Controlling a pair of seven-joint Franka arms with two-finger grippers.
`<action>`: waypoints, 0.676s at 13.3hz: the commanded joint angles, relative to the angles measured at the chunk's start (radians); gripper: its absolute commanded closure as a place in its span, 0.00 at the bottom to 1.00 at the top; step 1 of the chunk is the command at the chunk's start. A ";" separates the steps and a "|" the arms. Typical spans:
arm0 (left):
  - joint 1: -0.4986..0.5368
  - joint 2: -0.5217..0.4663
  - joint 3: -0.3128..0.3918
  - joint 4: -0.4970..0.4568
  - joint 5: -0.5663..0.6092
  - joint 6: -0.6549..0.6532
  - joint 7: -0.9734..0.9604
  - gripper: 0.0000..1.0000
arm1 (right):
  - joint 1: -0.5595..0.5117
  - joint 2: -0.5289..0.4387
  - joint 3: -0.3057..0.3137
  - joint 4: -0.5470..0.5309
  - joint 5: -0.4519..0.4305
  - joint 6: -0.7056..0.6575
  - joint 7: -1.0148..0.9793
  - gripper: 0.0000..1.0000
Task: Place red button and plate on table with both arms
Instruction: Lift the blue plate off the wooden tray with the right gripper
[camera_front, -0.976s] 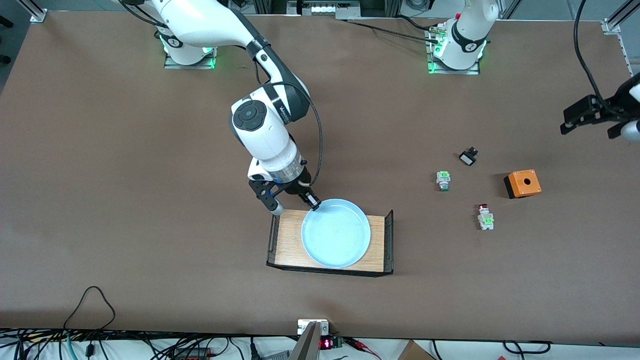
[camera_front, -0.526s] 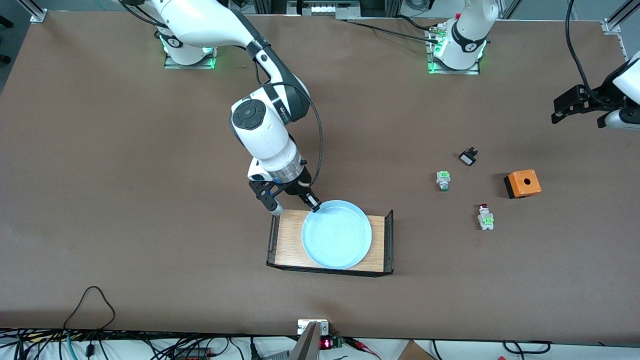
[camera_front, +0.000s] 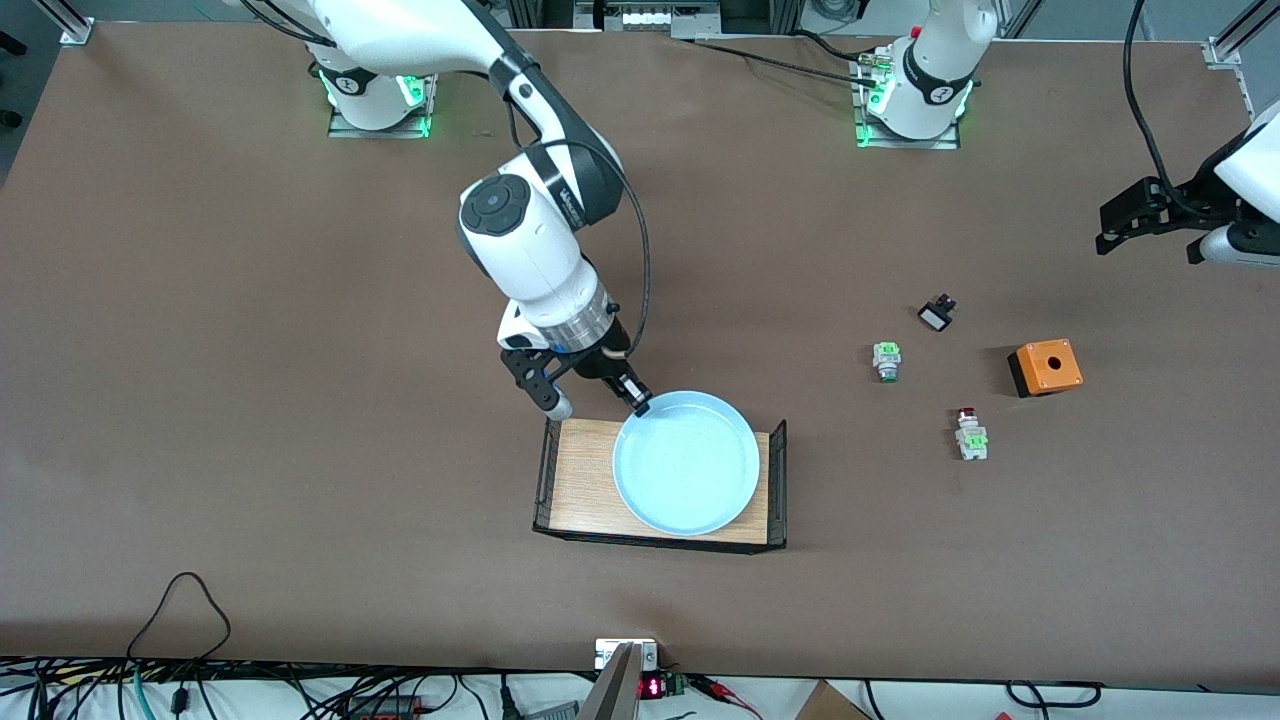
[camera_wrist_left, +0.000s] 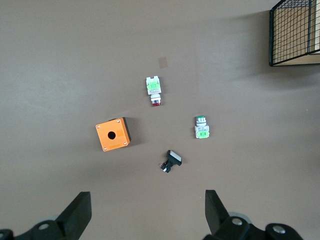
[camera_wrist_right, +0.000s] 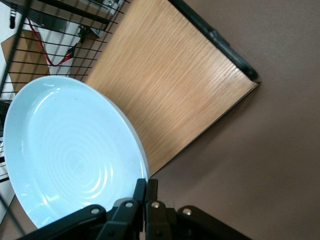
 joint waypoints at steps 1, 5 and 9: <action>-0.014 0.014 0.018 0.030 0.029 -0.026 -0.004 0.00 | -0.007 -0.072 -0.006 -0.006 0.016 -0.087 0.002 1.00; -0.012 0.014 0.018 0.035 0.029 -0.029 -0.007 0.00 | -0.033 -0.109 -0.014 0.036 0.016 -0.170 -0.007 1.00; -0.012 0.014 0.018 0.039 0.029 -0.034 -0.015 0.00 | -0.064 -0.109 -0.016 0.098 0.016 -0.272 -0.043 1.00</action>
